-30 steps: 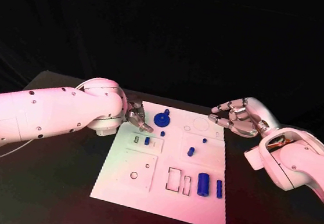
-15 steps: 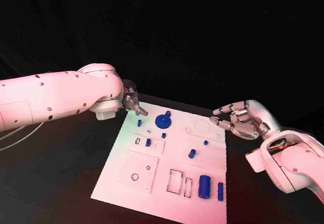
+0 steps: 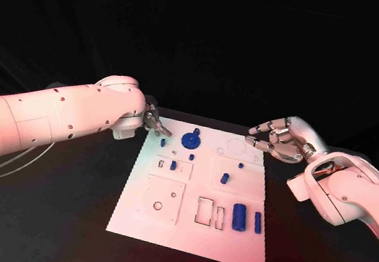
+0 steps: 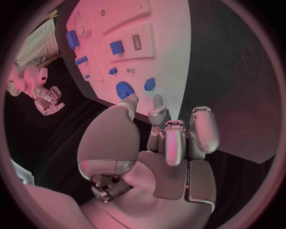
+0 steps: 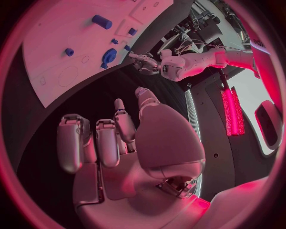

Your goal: Assemble the parts on the task board

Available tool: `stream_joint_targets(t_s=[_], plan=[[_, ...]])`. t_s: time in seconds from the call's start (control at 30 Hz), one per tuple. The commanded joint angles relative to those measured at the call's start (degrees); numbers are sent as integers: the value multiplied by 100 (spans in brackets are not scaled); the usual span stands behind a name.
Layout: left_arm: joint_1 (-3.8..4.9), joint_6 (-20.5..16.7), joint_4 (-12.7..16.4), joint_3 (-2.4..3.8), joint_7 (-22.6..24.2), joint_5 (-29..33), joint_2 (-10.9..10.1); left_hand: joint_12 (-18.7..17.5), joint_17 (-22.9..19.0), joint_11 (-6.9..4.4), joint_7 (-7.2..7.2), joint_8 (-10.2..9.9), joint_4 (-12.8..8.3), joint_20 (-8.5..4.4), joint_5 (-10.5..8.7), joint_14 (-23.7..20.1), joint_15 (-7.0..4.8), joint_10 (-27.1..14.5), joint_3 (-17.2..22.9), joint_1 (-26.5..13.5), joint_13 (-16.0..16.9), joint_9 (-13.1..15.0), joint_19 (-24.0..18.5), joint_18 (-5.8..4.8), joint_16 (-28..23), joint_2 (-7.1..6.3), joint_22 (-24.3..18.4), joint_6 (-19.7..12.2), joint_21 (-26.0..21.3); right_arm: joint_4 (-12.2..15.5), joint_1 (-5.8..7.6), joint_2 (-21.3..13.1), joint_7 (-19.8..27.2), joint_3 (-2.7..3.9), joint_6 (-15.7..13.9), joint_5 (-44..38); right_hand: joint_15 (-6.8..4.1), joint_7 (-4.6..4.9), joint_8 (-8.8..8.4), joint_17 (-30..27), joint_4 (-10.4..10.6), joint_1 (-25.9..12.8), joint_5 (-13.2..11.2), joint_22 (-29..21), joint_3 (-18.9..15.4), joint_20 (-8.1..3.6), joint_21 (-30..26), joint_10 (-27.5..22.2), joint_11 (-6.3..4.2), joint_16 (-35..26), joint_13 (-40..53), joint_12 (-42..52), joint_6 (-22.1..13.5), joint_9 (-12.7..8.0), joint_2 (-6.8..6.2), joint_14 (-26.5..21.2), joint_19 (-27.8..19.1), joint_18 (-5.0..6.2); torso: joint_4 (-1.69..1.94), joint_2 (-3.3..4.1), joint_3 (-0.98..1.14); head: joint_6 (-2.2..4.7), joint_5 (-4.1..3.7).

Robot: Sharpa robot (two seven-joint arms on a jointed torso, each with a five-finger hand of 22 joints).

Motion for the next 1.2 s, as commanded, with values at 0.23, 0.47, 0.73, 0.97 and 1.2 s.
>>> stream_joint_targets(t_s=[0.23,0.47,0.73,0.97,1.2], plan=[[-15,200,-118,-18,34,30,107,70,1297,2,8,-59,2,-9,15,533,40,54,-328,-71,21,-59,69,22,38,101,65,90,49,3,-10,15,44,0,77,-19,-40,0,21,445,-6,-62,29,860,-35,-8,-30,-42,6,-28,-6,-36,-43,9,5,332,-39,110,0,-4,10,-19,-6],[-17,266,-150,-21,23,39,132,110,1300,-7,-3,-60,-4,-11,19,535,35,78,-393,-58,52,-71,103,10,41,155,121,128,76,2,-11,20,45,0,79,-19,-40,0,21,445,-6,-62,29,860,-35,-8,-30,-42,6,-28,-6,-36,-43,9,5,332,-39,110,11,-8,9,-26,-10],[-28,326,-235,-38,18,35,190,135,1300,-25,-24,-61,-10,-17,26,535,21,94,-420,56,66,-85,120,5,41,219,150,179,91,2,-12,24,48,0,85,-18,-41,-2,22,449,-5,-57,33,858,-37,-8,-34,-39,4,-27,-3,-33,-44,11,12,333,-40,110,1,-7,6,-35,-4],[-54,350,-323,-44,27,-7,248,139,1300,-30,-29,-67,-11,-21,27,535,15,96,-419,127,65,-95,124,4,41,255,159,194,95,5,-14,28,50,0,89,-17,-41,-2,22,449,-5,-57,33,858,-37,-8,-34,-39,4,-27,-3,-33,-44,11,12,333,-40,110,3,-5,9,-42,-15],[-67,336,-334,-46,29,-4,271,144,1300,-37,-36,-65,-10,-24,27,535,10,98,-414,185,66,-99,124,4,41,283,160,216,96,-2,-17,33,50,0,90,-17,-42,-2,24,449,-4,-54,35,858,-37,-8,-36,-34,4,-28,2,-27,-43,13,17,334,-40,111,8,-7,12,-54,-17]])
